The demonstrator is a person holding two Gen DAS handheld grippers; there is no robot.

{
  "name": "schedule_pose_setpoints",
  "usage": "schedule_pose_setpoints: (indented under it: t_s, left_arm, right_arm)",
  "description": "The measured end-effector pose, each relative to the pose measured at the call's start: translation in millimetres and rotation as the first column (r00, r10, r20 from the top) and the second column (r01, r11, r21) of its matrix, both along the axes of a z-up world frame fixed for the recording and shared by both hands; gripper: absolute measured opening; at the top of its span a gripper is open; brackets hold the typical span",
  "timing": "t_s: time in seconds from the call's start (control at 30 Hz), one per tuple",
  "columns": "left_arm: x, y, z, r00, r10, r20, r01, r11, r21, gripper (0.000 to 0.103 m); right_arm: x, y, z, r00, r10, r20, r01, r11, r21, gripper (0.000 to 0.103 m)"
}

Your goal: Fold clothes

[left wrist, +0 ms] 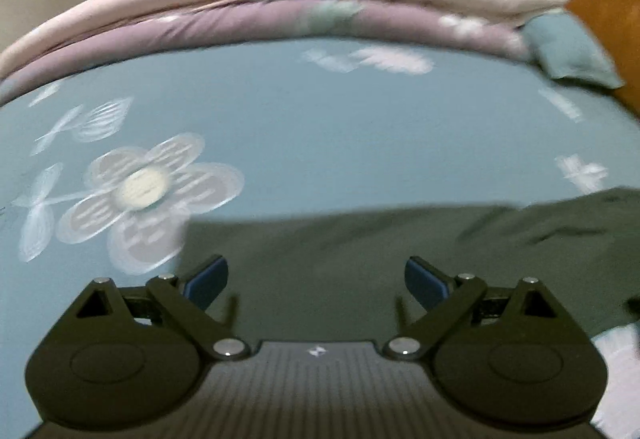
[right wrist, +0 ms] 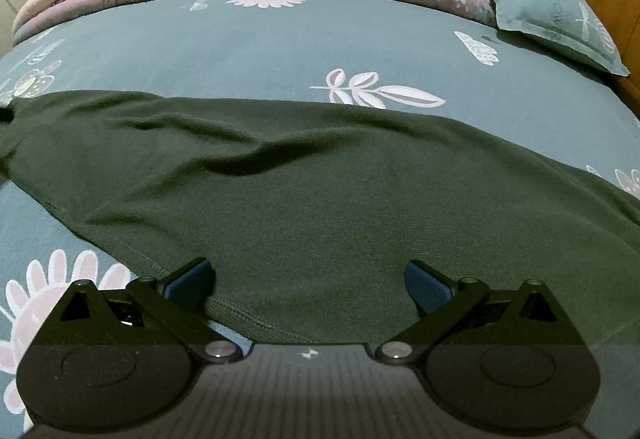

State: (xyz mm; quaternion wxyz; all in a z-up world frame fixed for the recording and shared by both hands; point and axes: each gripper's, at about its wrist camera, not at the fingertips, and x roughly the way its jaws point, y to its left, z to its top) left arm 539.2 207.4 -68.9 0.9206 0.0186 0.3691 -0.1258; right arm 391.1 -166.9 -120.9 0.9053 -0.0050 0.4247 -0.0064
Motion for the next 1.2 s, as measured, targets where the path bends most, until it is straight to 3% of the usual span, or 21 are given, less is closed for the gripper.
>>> schedule_pose_setpoints:
  t_s: [0.13, 0.23, 0.37, 0.5, 0.67, 0.83, 1.0, 1.2]
  left_arm:
    - [21, -12, -25, 0.996, 0.048, -0.075, -0.043, 0.997, 0.067, 0.098]
    - [24, -1, -29, 0.992, 0.095, -0.079, -0.091, 0.995, 0.049, 0.099]
    - [23, 2, -31, 0.994, 0.082, -0.074, -0.078, 0.995, 0.060, 0.100]
    - [20, 3, -32, 0.995, 0.078, -0.065, -0.075, 0.996, 0.047, 0.101]
    - [21, 3, -34, 0.995, 0.078, -0.060, -0.075, 0.996, 0.042, 0.102]
    - [23, 5, -34, 0.995, 0.073, -0.063, -0.071, 0.997, 0.038, 0.102]
    - [22, 5, -30, 0.995, 0.075, -0.062, -0.072, 0.997, 0.041, 0.102]
    - [-5, -4, -5, 1.000, 0.008, -0.006, -0.008, 1.000, 0.019, 0.102]
  right_arm:
    - [8, -9, 12, 0.999, 0.010, -0.039, -0.009, 1.000, 0.030, 0.103]
    - [11, -33, 32, 0.999, -0.036, 0.016, 0.036, 0.999, 0.040, 0.103]
    - [30, -92, 52, 0.984, -0.161, 0.071, 0.161, 0.987, 0.010, 0.103]
    - [55, -177, 50, 0.926, -0.374, 0.040, 0.365, 0.919, 0.151, 0.103]
    - [75, -249, 13, 0.851, -0.519, -0.086, 0.519, 0.803, 0.291, 0.103]
    - [98, -265, 3, 0.869, -0.493, -0.044, 0.492, 0.849, 0.194, 0.103]
    - [116, -268, 9, 0.893, -0.436, -0.113, 0.448, 0.885, 0.126, 0.103]
    - [68, -244, 47, 0.907, -0.416, -0.064, 0.421, 0.892, 0.163, 0.103]
